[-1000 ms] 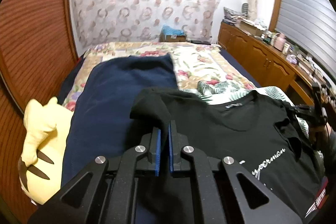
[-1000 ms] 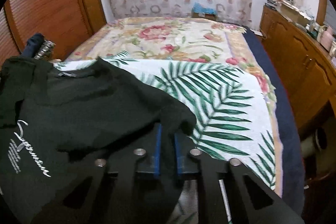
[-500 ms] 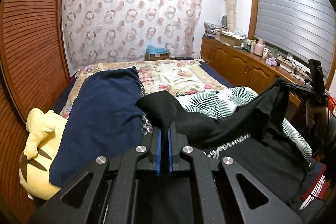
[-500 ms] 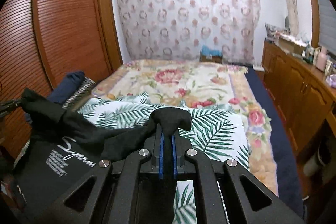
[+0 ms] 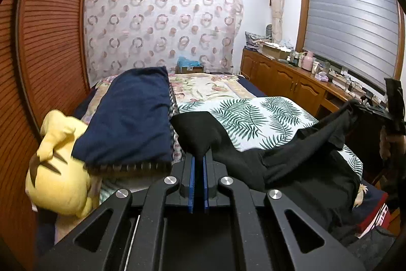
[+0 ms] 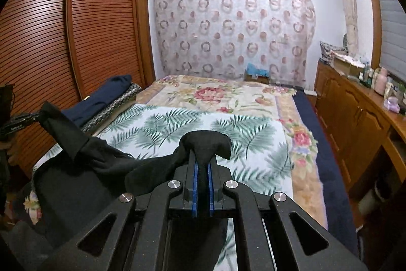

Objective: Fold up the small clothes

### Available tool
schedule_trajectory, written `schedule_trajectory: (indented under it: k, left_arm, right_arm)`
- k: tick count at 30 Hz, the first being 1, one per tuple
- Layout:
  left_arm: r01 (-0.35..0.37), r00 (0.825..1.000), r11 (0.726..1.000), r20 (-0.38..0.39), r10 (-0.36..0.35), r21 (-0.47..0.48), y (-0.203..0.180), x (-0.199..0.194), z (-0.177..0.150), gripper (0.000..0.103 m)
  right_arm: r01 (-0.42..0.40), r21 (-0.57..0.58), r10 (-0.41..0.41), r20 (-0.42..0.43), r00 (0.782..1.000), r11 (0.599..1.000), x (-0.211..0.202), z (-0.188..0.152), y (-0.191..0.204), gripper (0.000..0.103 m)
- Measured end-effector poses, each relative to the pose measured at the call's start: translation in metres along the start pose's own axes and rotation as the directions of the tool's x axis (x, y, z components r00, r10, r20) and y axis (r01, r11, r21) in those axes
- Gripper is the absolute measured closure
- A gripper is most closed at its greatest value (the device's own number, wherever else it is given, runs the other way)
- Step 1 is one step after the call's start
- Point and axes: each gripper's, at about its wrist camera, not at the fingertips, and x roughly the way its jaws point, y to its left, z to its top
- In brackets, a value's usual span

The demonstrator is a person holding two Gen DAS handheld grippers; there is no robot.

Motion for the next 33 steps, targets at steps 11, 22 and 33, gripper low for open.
schedule_trajectory:
  k: [11, 22, 33]
  left_arm:
    - [-0.055, 0.997, 0.998, -0.062, 0.054, -0.024, 0.0, -0.028, -0.041, 0.097]
    - [-0.079, 0.989, 0.995, -0.126, 0.071, -0.055, 0.015, -0.024, -0.07, 0.079]
    - [-0.081, 0.992, 0.995, -0.096, 0.076, -0.05, 0.033, -0.015, -0.052, 0.025]
  right_arm:
    - [0.013, 0.043, -0.011, -0.055, 0.998, 0.999, -0.053, -0.03, 0.012, 0.097]
    - [0.032, 0.033, -0.025, -0.195, 0.98, 0.999, -0.057, -0.034, 0.018, 0.097]
    - [0.063, 0.017, -0.059, -0.16, 0.985, 0.998, -0.048, 0.006, 0.024, 0.057]
